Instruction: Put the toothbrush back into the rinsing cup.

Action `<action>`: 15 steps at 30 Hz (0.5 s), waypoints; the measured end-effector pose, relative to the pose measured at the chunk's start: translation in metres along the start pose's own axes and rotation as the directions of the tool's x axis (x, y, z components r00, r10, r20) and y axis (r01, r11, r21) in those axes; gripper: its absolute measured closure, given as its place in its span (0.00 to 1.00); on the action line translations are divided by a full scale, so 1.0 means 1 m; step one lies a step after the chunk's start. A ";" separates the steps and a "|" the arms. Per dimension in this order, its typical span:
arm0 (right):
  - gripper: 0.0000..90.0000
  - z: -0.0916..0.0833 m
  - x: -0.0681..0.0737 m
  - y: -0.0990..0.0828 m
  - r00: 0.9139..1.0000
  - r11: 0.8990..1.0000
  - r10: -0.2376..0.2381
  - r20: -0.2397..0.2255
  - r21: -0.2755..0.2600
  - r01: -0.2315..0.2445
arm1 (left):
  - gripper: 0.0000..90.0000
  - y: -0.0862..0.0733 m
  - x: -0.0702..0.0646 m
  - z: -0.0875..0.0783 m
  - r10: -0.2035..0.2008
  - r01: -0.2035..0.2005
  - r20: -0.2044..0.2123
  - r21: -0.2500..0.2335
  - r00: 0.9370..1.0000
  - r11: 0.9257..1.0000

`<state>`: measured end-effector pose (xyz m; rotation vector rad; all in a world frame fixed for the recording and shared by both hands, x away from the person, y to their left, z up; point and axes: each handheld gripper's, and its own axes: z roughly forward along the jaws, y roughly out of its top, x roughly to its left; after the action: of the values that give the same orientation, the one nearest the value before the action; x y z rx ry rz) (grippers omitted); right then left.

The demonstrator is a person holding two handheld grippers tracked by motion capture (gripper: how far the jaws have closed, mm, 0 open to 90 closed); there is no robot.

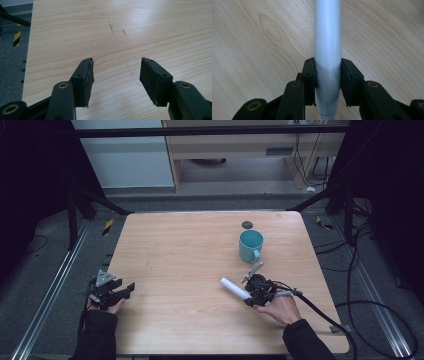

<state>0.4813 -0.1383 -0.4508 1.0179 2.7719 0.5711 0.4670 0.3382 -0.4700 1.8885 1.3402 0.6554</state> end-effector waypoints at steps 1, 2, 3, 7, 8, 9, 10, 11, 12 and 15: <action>0.74 0.002 0.000 0.000 1.000 1.000 -0.003 -0.002 -0.002 0.003 | 0.49 0.000 0.000 0.000 0.000 0.000 0.000 0.000 1.000 1.000; 0.74 0.004 0.000 0.001 1.000 1.000 -0.003 -0.006 -0.002 0.003 | 0.49 0.000 0.000 0.000 0.001 -0.001 -0.001 0.001 1.000 1.000; 0.74 0.006 0.000 0.001 1.000 1.000 -0.010 -0.006 -0.006 0.010 | 0.49 0.000 0.000 0.000 0.001 -0.001 -0.001 0.000 1.000 1.000; 0.74 0.013 0.000 0.005 1.000 1.000 -0.022 -0.011 0.003 0.022 | 0.49 0.000 0.000 0.000 -0.003 0.003 0.002 0.000 1.000 1.000; 0.74 0.014 0.000 0.005 1.000 1.000 -0.024 -0.011 0.007 0.024 | 0.49 0.000 0.000 0.000 -0.002 0.002 0.001 0.000 1.000 1.000; 0.74 0.015 0.000 0.005 0.999 1.000 -0.029 -0.015 0.009 0.029 | 0.49 0.000 0.000 -0.001 -0.001 0.001 0.001 0.001 1.000 1.000; 0.74 0.017 0.000 0.005 0.999 0.999 -0.033 -0.018 0.010 0.033 | 0.49 0.000 0.001 -0.001 -0.002 0.002 0.001 0.001 1.000 1.000; 0.74 0.018 0.001 0.005 0.999 0.999 -0.035 -0.019 0.015 0.035 | 0.49 0.000 0.001 -0.001 -0.001 0.001 0.000 0.000 1.000 1.000; 0.74 0.019 0.001 0.005 0.999 0.999 -0.040 -0.014 0.020 0.040 | 0.49 0.000 0.001 -0.001 0.000 0.000 0.000 0.001 1.000 1.000; 0.74 0.021 0.002 0.004 0.998 0.998 -0.057 -0.016 0.019 0.058 | 0.49 0.000 0.000 0.000 -0.002 0.002 0.000 0.000 1.000 1.000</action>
<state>0.4874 -0.1274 -0.4684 0.9381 2.8152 0.5473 0.4667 0.3385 -0.4698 1.8866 1.3418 0.6540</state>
